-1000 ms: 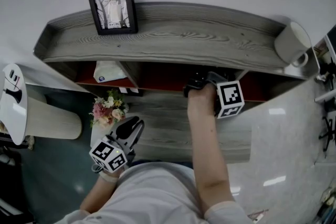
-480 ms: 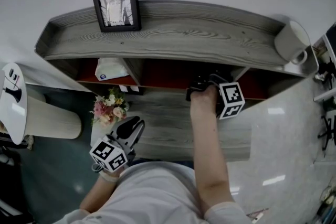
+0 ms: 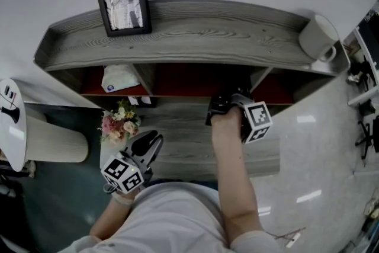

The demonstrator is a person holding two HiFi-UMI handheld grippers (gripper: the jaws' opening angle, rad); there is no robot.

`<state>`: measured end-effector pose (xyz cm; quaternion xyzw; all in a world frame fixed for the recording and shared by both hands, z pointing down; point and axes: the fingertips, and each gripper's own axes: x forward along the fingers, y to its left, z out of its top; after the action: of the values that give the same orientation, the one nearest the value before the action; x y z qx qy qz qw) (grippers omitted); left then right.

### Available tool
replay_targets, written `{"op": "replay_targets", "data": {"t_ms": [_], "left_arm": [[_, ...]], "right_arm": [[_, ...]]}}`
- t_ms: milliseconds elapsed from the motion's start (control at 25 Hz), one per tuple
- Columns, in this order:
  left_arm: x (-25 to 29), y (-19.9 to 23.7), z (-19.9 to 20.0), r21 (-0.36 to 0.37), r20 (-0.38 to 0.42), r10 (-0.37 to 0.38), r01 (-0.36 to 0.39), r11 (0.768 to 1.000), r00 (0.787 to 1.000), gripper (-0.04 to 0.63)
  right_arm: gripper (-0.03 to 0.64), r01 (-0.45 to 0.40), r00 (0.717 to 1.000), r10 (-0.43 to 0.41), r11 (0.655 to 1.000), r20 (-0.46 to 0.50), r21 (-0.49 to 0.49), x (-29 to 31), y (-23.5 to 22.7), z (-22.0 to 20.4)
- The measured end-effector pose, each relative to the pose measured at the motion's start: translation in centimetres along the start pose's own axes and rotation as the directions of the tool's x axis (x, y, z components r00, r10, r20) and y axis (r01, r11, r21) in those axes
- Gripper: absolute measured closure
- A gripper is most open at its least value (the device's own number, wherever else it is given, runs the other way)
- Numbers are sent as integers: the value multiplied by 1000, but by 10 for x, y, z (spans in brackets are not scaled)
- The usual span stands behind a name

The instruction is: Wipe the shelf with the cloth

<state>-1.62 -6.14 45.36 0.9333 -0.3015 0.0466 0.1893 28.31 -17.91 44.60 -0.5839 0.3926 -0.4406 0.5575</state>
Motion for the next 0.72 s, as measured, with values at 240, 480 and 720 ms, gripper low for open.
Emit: {"op": "replay_targets", "data": {"t_ms": [240,480,720], "left_arm": [[12,-14,0,8,-14,-63,63,998,998,502],[19,-22,-4,3,-12,-110,110,994,994,503],[23,-28,-5,12,-33,-140,141,990,990,502]], "right_arm": [[534,2,1000,-2,999,-20,47,-25,8,-2],[534,-4,1000,6,998,-22,62,-45,11,0],[534,-88,995,86,995,-42,-47,-73,32,3]]}}
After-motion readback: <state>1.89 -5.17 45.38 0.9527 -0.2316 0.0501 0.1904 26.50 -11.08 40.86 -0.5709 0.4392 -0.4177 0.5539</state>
